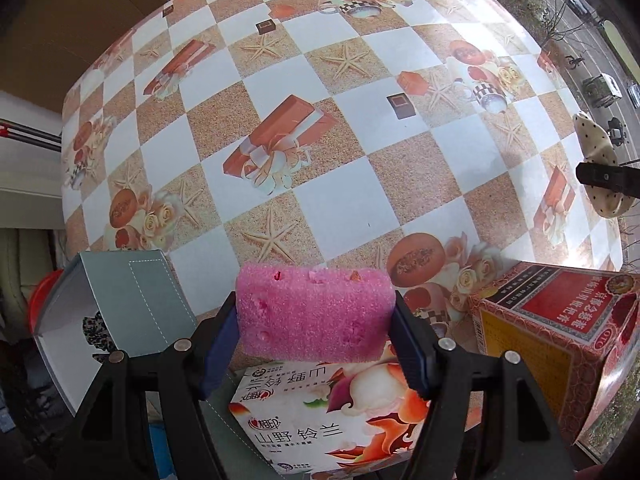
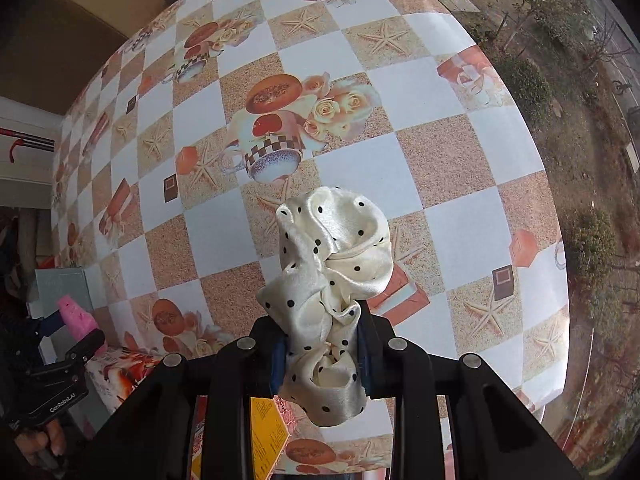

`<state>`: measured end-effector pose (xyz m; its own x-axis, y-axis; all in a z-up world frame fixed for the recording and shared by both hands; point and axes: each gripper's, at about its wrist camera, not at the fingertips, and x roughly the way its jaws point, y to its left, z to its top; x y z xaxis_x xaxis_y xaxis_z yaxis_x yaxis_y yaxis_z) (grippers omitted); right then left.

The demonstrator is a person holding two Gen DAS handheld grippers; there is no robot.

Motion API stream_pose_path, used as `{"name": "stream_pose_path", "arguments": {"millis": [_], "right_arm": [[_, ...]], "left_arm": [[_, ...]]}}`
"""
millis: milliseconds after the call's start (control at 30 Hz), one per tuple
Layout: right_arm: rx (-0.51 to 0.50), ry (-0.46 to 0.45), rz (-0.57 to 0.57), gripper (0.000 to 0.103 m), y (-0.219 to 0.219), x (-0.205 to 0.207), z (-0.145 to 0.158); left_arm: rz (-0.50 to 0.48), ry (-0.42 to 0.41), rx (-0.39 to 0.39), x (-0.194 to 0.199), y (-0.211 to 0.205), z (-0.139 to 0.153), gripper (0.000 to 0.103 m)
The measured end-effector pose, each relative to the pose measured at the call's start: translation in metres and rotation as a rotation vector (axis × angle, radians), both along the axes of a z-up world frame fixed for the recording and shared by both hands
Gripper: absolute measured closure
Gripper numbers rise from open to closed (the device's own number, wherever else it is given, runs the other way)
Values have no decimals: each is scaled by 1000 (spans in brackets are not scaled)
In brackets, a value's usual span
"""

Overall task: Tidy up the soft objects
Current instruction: 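Lift the sponge and scrunchie and carry them over the box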

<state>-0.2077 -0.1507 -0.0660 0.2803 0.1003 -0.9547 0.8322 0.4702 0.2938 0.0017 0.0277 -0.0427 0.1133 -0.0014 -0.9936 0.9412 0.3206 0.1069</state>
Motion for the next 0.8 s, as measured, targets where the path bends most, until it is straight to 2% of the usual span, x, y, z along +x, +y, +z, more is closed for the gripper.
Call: {"name": "stream_pose_path", "arguments": {"millis": [200,333,600,800], "right_arm": [[-29,-70,-39,74,15,-15,45],[-50,-113,-45,74,34,-12,73],[-107,-161,34,73,79,12,124],[-77,-208,106,73,126,43,138]], "left_arm": [[22,19,-74,-7,14,23,30],[6,38,-100,-4,18,5,30],[1,60,-164,-2,46,20,30],[36,63,-202,4,75,33,30]]}}
